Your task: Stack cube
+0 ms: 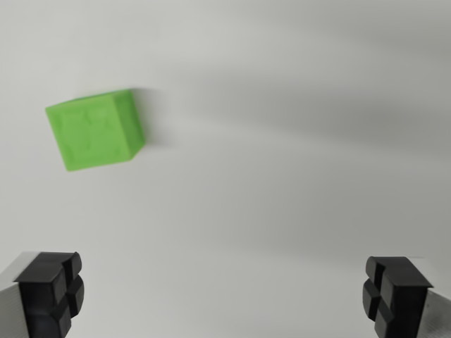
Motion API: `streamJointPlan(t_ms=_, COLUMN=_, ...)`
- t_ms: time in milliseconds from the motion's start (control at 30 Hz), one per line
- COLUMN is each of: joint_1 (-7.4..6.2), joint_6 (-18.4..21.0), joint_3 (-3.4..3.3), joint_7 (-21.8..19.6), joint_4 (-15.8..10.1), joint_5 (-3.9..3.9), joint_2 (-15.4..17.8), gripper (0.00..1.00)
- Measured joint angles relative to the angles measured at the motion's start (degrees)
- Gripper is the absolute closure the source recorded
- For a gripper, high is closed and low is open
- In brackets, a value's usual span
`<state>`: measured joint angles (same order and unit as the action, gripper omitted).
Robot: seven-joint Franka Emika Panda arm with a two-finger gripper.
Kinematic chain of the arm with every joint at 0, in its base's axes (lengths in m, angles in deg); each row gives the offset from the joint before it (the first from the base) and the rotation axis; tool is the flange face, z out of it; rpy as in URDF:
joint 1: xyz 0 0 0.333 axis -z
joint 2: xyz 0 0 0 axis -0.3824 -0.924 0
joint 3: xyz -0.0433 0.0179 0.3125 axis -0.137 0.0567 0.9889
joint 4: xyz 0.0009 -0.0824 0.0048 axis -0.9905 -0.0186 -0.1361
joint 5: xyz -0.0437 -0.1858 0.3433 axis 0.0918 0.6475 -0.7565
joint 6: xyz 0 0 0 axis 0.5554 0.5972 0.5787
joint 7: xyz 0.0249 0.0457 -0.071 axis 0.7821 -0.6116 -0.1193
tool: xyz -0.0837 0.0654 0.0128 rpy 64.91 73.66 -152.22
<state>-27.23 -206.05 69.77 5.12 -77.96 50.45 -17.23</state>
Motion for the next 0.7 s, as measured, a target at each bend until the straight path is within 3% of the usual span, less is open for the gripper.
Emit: streamJointPlan(t_ms=700, joint_1=-4.83, joint_6=-6.8, joint_3=2.41, joint_7=-0.1, joint_4=-1.6, joint_5=1.31, joint_2=-4.9, gripper=0.00)
